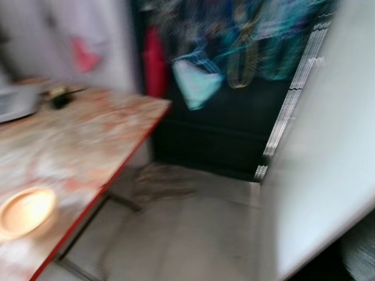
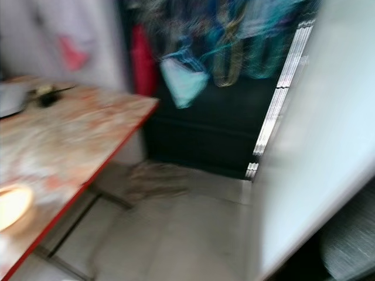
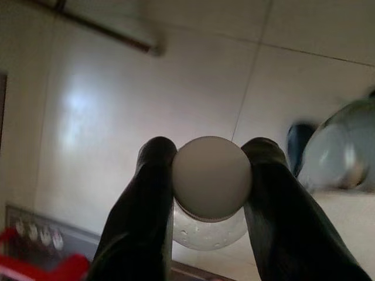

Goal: Restocking fridge

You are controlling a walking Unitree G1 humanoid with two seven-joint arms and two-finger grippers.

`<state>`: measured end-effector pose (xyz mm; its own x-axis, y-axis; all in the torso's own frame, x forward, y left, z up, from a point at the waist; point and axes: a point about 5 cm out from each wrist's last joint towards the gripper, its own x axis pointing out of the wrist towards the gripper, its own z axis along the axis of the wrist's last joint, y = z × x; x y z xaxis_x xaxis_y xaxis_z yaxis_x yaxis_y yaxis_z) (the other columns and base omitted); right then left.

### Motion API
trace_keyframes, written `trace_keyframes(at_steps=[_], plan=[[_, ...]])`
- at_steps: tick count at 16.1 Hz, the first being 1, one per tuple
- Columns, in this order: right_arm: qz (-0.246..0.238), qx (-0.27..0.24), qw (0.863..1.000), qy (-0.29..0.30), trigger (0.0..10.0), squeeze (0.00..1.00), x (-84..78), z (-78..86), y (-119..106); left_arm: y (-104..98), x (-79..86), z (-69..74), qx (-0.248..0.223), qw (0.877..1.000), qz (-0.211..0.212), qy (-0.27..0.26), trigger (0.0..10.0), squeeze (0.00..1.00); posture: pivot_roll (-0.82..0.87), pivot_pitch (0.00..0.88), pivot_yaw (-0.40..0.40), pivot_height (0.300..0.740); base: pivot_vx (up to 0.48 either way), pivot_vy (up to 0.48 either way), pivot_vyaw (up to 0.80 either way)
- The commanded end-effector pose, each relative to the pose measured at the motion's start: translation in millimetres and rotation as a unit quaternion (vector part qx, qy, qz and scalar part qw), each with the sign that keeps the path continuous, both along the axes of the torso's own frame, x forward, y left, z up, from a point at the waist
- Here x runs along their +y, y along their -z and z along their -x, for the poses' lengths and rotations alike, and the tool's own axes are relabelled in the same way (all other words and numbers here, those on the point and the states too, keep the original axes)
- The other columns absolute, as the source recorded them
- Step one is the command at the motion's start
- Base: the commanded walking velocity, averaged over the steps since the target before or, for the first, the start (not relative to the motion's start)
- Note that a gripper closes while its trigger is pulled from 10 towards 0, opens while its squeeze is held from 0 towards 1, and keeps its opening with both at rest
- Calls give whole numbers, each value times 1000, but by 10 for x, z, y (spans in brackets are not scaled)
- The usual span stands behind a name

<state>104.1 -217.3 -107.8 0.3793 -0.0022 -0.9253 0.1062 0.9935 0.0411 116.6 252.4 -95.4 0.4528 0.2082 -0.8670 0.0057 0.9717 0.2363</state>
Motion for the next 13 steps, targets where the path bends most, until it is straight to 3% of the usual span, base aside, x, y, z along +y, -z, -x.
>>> trace_keyframes(at_steps=[1, 5, 10, 13], plan=[[-7, 2, 1000, 4, 10000, 0, 36, 21, 12, 14, 8, 50, 9, 1000, -1, -2, 10000, 0, 65, 0, -9, 740, 0, 0, -800], [-8, 2, 1000, 5, 10000, 0, 43, 15, 12, 55, -82, 113, 16, 1000, 5, 0, 10000, 0, 63, 0, -1, 740, 0, 0, -800], [-8, 1, 1000, 5, 10000, 0, 46, 13, 12, 19, 118, 216, 20, 1000, -5, -10, 10000, 0, 56, 0, -1, 740, 0, 0, -800], [-8, 1, 1000, 5, 10000, 0, 36, 12, 10, 65, -44, 216, 18, 1000, 3, 0, 10000, 0, 51, 0, -3, 740, 0, 0, -800]])
